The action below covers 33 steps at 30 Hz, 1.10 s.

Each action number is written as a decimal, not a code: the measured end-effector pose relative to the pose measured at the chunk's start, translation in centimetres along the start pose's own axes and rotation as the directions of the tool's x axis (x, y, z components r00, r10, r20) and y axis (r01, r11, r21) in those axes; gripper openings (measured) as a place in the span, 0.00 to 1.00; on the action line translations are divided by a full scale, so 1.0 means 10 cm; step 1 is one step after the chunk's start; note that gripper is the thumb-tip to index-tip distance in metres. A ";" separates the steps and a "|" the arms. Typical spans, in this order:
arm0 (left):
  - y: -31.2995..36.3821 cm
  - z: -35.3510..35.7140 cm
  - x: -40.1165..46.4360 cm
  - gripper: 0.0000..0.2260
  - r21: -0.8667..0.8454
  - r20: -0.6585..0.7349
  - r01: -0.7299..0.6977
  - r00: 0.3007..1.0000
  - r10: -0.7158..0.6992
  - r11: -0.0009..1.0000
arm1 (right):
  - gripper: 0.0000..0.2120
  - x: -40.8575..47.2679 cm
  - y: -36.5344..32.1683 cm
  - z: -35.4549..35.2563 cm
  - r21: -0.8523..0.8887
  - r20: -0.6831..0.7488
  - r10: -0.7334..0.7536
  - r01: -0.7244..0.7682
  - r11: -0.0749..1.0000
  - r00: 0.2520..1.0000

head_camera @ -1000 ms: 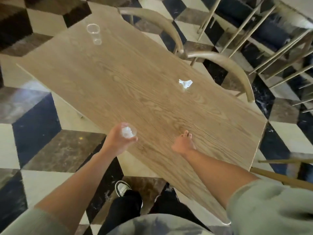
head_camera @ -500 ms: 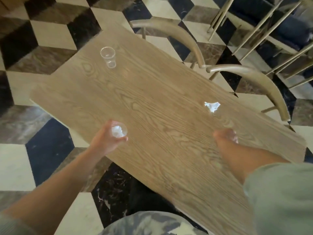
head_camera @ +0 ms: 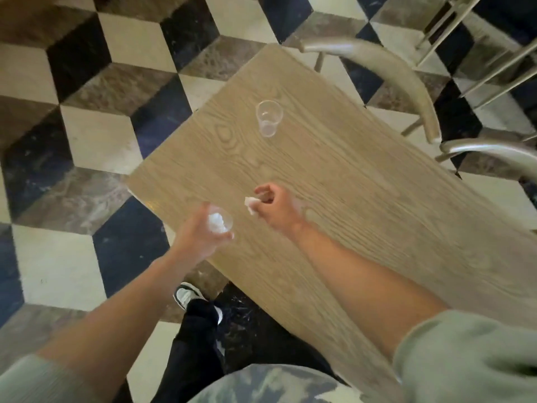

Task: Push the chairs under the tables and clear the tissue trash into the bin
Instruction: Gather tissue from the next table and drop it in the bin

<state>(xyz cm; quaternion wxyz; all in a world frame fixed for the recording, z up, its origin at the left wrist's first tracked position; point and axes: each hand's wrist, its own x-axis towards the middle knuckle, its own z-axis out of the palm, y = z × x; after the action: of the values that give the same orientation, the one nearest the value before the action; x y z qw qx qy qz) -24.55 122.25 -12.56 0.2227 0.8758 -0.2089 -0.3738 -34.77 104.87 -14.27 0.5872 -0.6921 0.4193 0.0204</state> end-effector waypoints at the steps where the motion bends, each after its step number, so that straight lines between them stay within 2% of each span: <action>1: -0.11 -0.12 0.04 0.29 0.002 -0.013 0.009 1.000 -0.009 1.000 | 0.09 -0.03 -0.15 0.30 0.058 0.081 -0.017 0.012 0.998 0.997; 3: -0.33 -0.39 0.08 0.30 0.009 -0.024 0.007 1.000 -0.006 1.000 | 0.07 -0.11 -0.43 0.80 -0.022 0.217 -0.063 0.070 0.997 0.974; 5: -0.57 -0.67 0.10 0.30 0.037 0.003 -0.051 0.999 0.051 0.998 | 0.05 -0.14 -0.71 1.23 -0.256 0.284 -0.106 0.182 0.949 0.953; 7: -0.78 -0.90 0.11 0.31 0.039 0.052 -0.103 0.994 0.101 0.994 | 0.10 -0.11 -0.96 1.56 -0.490 0.355 -0.116 0.290 0.822 0.928; 8: -0.87 -1.00 0.12 0.30 0.038 0.070 -0.126 0.990 0.123 0.991 | 0.11 -0.11 -1.07 1.67 -0.591 0.404 -0.073 0.321 0.740 0.912; 10: -1.00 -1.20 0.19 0.29 0.041 0.091 -0.154 0.984 0.150 0.987 | 0.12 -0.06 -1.28 1.78 -0.662 0.490 0.017 0.359 0.658 0.872; 11: -1.02 -1.28 0.23 0.29 0.034 0.092 -0.166 0.982 0.162 0.986 | 0.13 -0.04 -1.36 1.76 -0.631 0.506 0.035 0.342 0.697 0.862; 12: -1.04 -1.39 0.30 0.28 0.017 0.087 -0.176 0.981 0.174 0.984 | 0.14 -0.02 -1.48 1.72 -0.562 0.485 0.038 0.278 0.779 0.874; 14: -1.02 -1.56 0.40 0.28 -0.029 0.085 -0.181 0.979 0.183 0.983 | 0.16 0.10 -1.62 1.54 -0.375 0.328 0.011 0.120 0.919 0.945; 16: -1.02 -1.68 0.56 0.28 -0.042 0.087 -0.184 0.978 0.187 0.982 | 0.15 0.32 -1.68 1.27 -0.229 0.026 0.004 0.002 0.973 1.000; 17: -1.02 -1.71 0.62 0.27 -0.041 0.103 -0.185 0.977 0.188 0.982 | 0.14 0.44 -1.66 1.09 -0.206 -0.149 0.000 -0.031 0.978 0.989; 18: -1.03 -1.75 0.69 0.25 -0.025 0.121 -0.180 0.976 0.182 0.983 | 0.11 0.56 -1.63 0.90 -0.220 -0.319 -0.012 -0.062 0.973 0.948; 20: -1.11 -1.82 0.91 0.22 -0.015 0.142 -0.158 0.977 0.159 0.987 | 0.03 0.83 -1.59 0.52 -0.333 -0.590 -0.071 -0.162 0.929 0.804; 21: -1.13 -1.87 0.96 0.21 -0.030 0.146 -0.156 0.976 0.159 0.987 | 0.13 0.96 -1.57 0.36 -0.369 -0.659 -0.064 -0.248 0.896 0.749; 22: -1.14 -1.95 1.01 0.21 -0.032 0.138 -0.147 0.979 0.150 0.989 | 0.25 1.10 -1.57 0.21 -0.376 -0.686 -0.023 -0.326 0.867 0.728; 23: -1.12 -2.02 1.02 0.22 -0.025 0.116 -0.148 0.982 0.150 0.989 | 0.35 1.23 -1.55 0.06 -0.366 -0.681 0.037 -0.384 0.848 0.731; 24: -1.08 -2.14 1.02 0.24 -0.013 0.101 -0.145 0.984 0.146 0.989 | 0.42 1.41 -1.51 -0.02 -0.385 -0.636 0.088 -0.414 0.825 0.766; 25: -1.09 -2.21 1.05 0.27 -0.002 0.107 -0.143 0.984 0.143 0.990 | 0.44 1.54 -1.49 -0.05 -0.429 -0.579 0.120 -0.427 0.796 0.806; 27: -1.07 -2.36 1.08 0.29 0.000 0.130 -0.109 0.986 0.108 0.994 | 0.36 1.76 -1.44 0.00 -0.488 -0.453 0.132 -0.370 0.791 0.881; 29: -1.13 -2.50 1.18 0.25 0.006 0.099 -0.067 0.993 0.066 0.998 | 0.23 1.82 -1.56 0.28 -0.447 -0.443 0.098 -0.315 0.837 0.891; 30: -1.15 -2.58 1.20 0.25 0.017 0.086 -0.044 0.995 0.042 0.999 | 0.21 1.82 -1.64 0.49 -0.404 -0.430 0.079 -0.270 0.874 0.899; 31: -1.19 -2.64 1.23 0.27 0.028 0.073 -0.028 0.997 0.026 0.999 | 0.20 1.79 -1.75 0.74 -0.336 -0.359 0.086 -0.215 0.917 0.929; 33: -1.31 -2.77 1.30 0.32 0.057 0.071 -0.001 0.997 -0.003 0.998 | 0.20 1.74 -2.01 1.29 -0.154 -0.113 0.086 -0.103 0.983 0.990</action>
<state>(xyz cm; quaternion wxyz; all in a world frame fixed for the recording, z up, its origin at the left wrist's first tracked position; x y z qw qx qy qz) 6.98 132.42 -9.80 0.1900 0.8679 -0.2269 -0.3989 -5.33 105.03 -11.31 0.5055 -0.7161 0.4792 0.0449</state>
